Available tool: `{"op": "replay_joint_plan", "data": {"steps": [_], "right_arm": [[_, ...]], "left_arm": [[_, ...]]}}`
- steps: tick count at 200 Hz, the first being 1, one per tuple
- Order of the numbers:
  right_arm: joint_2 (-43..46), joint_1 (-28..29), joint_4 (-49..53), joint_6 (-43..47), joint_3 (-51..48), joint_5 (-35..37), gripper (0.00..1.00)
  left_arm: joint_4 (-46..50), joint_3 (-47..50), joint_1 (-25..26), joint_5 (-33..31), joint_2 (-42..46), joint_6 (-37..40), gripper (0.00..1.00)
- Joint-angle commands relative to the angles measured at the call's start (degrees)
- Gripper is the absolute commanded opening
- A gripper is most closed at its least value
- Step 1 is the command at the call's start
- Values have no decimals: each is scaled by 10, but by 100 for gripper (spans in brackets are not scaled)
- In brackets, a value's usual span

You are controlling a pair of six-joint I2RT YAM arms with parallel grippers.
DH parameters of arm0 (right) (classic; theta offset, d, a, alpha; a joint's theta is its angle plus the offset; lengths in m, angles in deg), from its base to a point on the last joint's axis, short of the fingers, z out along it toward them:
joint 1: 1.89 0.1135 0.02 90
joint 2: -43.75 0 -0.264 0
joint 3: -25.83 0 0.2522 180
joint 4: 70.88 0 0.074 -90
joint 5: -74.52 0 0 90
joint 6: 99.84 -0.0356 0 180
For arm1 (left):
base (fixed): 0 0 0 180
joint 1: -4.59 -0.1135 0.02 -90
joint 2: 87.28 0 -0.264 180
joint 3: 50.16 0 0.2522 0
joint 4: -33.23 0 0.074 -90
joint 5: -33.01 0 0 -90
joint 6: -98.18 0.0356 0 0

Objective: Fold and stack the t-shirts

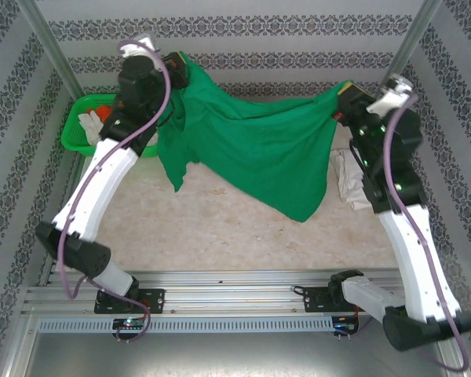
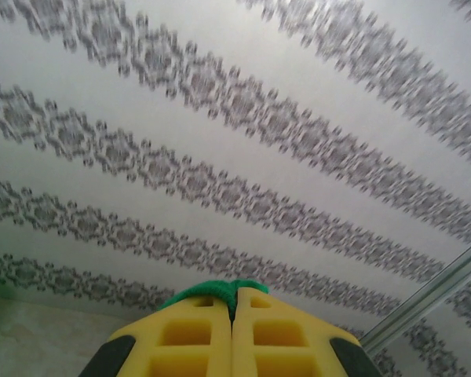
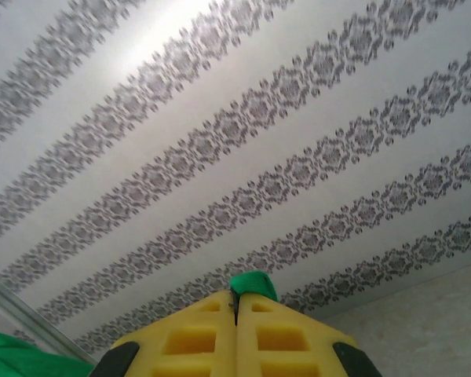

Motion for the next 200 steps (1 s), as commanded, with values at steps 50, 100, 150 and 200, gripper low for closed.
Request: {"op": "replay_joint_plan", "data": {"steps": [50,100,150,200], "right_arm": [[-179,-29,-69,10,186,-79,0],[-139,-44,-27,33,174,-84,0],[15,-53,1,-62,-165,-44,0],[93,-56,27,-111,-429,9,75]], "left_arm": [[32,-237,-49,88,-165,-32,0],[67,-254,-53,104,-147,-28,0],[-54,204,-45,106,22,-150,16],[-17,520,-30,29,122,-197,100]]}}
